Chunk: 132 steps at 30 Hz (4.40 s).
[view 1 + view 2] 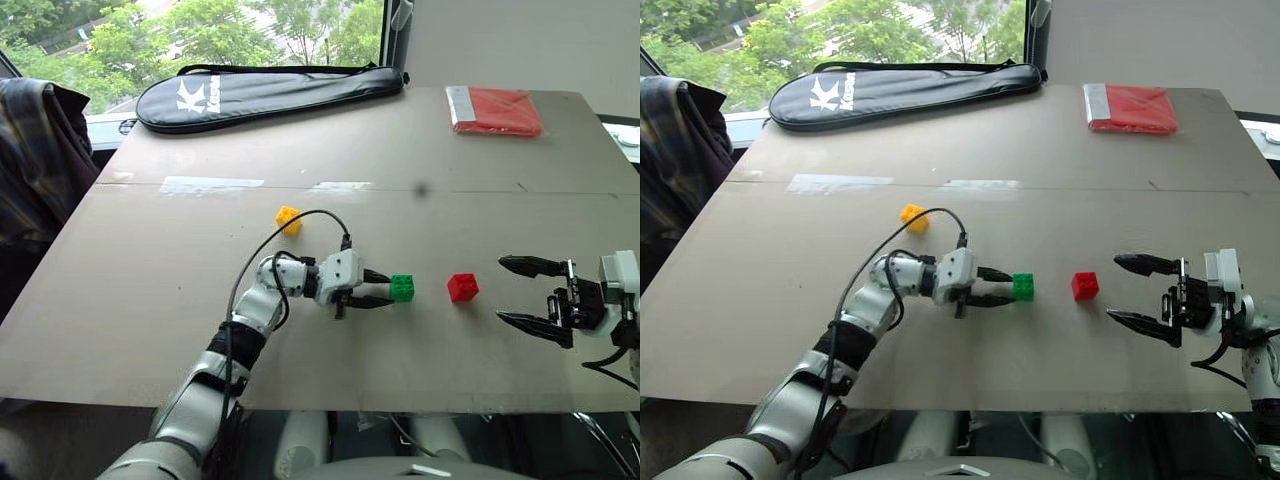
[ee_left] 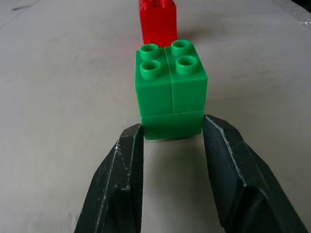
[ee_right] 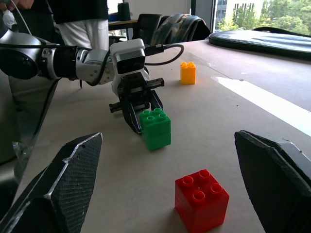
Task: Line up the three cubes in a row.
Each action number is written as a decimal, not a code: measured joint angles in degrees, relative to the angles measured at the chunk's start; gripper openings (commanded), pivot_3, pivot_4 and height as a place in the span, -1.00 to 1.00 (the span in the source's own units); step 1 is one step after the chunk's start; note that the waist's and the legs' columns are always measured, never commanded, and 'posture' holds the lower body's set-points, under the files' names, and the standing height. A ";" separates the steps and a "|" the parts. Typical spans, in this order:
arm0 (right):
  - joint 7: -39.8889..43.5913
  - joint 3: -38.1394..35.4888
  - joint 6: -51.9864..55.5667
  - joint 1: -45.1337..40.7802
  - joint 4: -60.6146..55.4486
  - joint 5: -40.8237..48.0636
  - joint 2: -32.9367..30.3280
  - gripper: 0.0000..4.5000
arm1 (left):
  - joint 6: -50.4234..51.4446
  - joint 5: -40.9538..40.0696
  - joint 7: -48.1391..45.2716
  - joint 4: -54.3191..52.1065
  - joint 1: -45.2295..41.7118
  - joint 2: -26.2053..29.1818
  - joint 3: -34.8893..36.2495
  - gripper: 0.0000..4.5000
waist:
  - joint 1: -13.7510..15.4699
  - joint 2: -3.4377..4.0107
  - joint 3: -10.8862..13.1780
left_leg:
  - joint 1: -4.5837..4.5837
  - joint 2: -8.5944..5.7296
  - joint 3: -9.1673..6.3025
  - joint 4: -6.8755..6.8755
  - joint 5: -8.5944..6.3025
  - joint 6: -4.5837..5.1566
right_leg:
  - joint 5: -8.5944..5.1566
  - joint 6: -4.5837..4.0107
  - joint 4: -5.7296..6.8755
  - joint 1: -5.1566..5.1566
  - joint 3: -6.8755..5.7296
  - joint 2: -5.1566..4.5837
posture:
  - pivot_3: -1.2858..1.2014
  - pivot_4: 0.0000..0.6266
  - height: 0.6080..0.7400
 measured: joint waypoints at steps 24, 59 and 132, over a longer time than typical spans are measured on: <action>0.27 -1.62 -2.92 1.75 2.06 -0.79 -0.67 1.00 | -2.76 0.51 -1.56 5.81 -2.77 -2.94 0.26 0.55 | -0.09 0.02 -0.01 | 0.03 -0.01 -0.06 0.01 0.00 0.00 | 0.00 0.01 0.04 0.01 -0.02 0.00 | 0.03 -0.52 0.52; -2.51 -0.52 0.21 -6.03 3.11 0.52 2.39 1.00 | 29.68 -0.83 48.57 -41.67 28.32 2.51 27.65 0.99 | -0.56 0.05 0.03 | 0.23 0.04 -0.27 0.01 0.01 0.00 | -0.01 -0.02 0.06 0.22 -0.20 -0.03 | 0.03 -0.52 0.52; -3.12 -1.00 -4.20 3.78 0.04 -0.55 2.87 1.00 | -6.28 -1.10 -14.89 19.37 -10.24 2.55 6.17 -0.45 | -0.17 0.02 0.05 | 0.06 0.01 -0.21 0.02 -0.02 0.03 | -0.01 0.04 -0.11 0.21 -0.22 -0.02 | 0.03 -0.52 0.52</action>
